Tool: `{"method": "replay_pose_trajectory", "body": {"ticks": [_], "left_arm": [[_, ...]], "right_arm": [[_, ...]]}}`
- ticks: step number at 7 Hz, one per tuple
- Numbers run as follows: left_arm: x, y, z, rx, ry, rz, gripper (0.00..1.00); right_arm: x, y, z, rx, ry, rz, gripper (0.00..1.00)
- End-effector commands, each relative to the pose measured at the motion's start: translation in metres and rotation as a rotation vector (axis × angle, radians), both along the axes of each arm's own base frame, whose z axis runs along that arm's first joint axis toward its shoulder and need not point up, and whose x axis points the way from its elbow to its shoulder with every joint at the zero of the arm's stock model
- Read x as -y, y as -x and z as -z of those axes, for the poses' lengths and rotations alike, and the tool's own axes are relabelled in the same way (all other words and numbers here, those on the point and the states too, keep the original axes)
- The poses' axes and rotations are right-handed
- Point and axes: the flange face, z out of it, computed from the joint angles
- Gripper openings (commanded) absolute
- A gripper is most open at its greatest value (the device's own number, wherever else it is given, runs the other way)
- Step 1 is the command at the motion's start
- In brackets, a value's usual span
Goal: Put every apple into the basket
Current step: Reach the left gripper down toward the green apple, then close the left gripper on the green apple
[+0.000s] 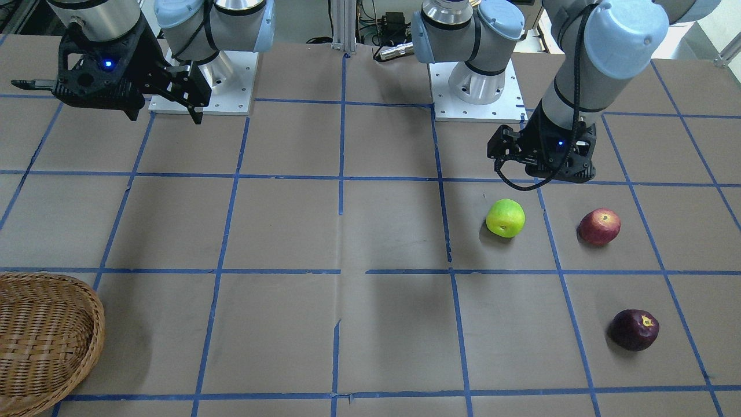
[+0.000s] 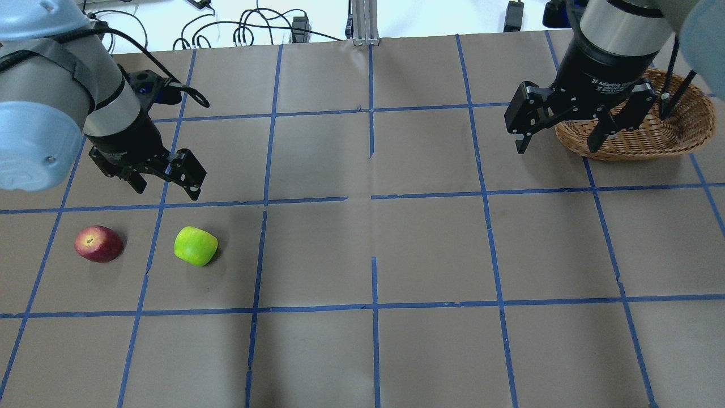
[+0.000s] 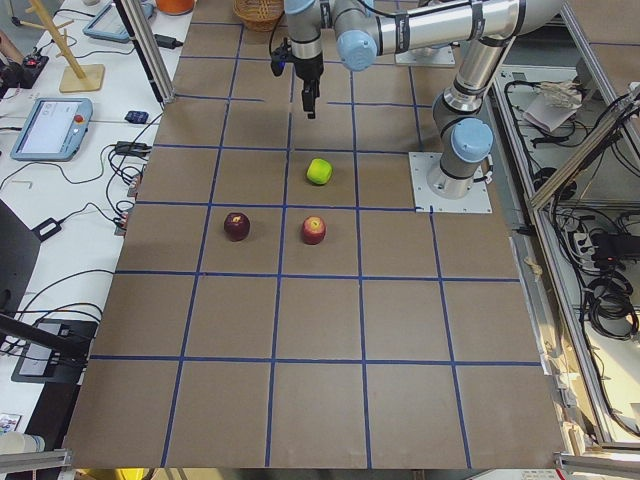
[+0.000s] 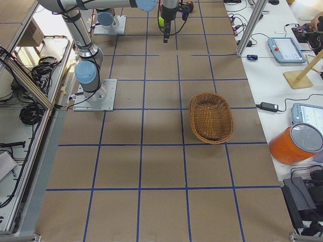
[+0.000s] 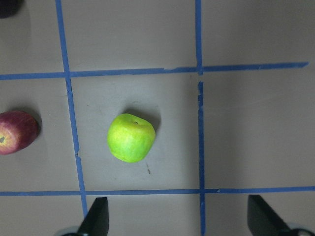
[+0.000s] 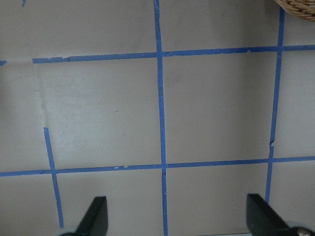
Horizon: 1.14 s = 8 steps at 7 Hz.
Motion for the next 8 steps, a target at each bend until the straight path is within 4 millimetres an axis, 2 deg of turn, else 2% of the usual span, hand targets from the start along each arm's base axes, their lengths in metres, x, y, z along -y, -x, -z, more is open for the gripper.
{"method": "replay_pose_trajectory", "body": {"ticks": [1,3,4,6,7,8], "left_arm": [[-0.01,-0.025,0.082,-0.006,0.056,0.181,1.0],[-0.029,-0.028,0.15,0.045,0.042,0.216,1.0],[-0.034,-0.029,0.17,0.071,0.03,0.226,1.0],[-0.032,-0.029,0.195,0.055,0.012,0.214,1.0],[-0.026,-0.03,0.195,0.058,0.022,0.21,0.77],[-0.018,-0.031,0.188,0.06,0.041,0.192,0.49]], "right_arm": [[0.0,0.0,0.0,-0.002,-0.001,0.0,1.0],[0.0,0.001,0.0,-0.008,-0.001,0.0,1.0],[0.001,0.0,0.0,-0.007,0.0,0.001,1.0],[0.001,0.001,0.0,-0.011,0.0,0.004,1.0],[0.001,0.001,0.001,-0.013,0.002,0.004,1.0],[0.001,0.001,0.0,-0.013,0.003,0.008,1.0]]}}
